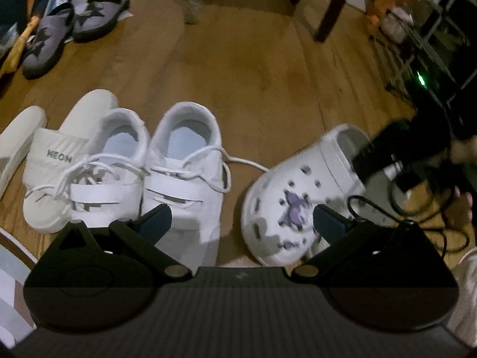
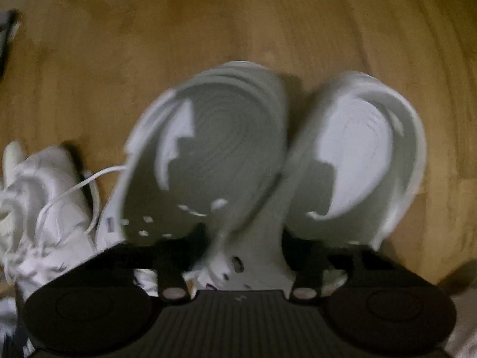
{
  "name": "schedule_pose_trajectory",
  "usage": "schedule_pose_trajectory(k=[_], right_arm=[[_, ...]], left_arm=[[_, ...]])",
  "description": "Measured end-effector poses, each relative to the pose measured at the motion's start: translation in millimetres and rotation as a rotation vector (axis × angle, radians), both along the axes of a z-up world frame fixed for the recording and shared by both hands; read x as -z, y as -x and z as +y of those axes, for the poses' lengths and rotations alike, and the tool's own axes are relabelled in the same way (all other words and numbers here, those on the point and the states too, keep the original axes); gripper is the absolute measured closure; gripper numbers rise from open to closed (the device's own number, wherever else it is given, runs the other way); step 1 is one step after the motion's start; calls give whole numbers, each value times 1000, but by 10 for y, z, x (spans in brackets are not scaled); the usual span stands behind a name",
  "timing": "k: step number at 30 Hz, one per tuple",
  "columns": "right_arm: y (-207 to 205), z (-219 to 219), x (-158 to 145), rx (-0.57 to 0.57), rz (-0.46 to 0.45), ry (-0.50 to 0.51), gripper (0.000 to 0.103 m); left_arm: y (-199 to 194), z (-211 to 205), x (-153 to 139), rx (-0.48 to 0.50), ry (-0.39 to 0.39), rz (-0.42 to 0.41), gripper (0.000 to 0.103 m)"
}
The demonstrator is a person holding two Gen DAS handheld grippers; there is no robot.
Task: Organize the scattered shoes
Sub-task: 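Carry the white clogs with the right tool toward the brown slippers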
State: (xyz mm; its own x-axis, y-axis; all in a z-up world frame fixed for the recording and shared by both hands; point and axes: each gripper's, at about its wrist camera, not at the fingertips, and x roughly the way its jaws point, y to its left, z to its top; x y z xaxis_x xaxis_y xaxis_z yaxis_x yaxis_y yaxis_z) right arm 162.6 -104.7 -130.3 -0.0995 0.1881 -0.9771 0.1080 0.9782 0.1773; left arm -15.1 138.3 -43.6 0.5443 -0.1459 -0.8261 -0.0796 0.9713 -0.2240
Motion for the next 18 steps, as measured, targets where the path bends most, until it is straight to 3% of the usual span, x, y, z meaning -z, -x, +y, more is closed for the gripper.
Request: schedule_pose_trajectory(k=[3,5,6,7,9,11,12,13,15,18], right_arm=[[146,-127,40,57,-3,-57,68],[128,-257,181,127,50,-121,46],[91,-294,251,151,81,-151,25],[40,-282,290,154,112,-174,16],[48,-208,262,142,101,-146,17],[120,-128,185,117,51,-102,32],[179,-141,116,95,6,-117,57],[245,-165,39,73,-45,-139,74],[327,-273,-1,100,-83,-185,79],[472,-415,-78,128,-156,-225,79]], left_arm=[[-4,39,40,-12,18,8,0],[-5,13,69,-6,26,18,0],[-5,-1,82,-2,29,23,0],[1,-9,98,-1,31,28,0],[15,-21,131,0,31,40,0],[-9,-27,161,-9,24,42,0],[-31,-106,178,36,5,24,0],[-61,-211,200,94,-21,1,0],[-102,-425,249,220,-77,-47,0],[-126,-805,379,441,-198,-114,1]])
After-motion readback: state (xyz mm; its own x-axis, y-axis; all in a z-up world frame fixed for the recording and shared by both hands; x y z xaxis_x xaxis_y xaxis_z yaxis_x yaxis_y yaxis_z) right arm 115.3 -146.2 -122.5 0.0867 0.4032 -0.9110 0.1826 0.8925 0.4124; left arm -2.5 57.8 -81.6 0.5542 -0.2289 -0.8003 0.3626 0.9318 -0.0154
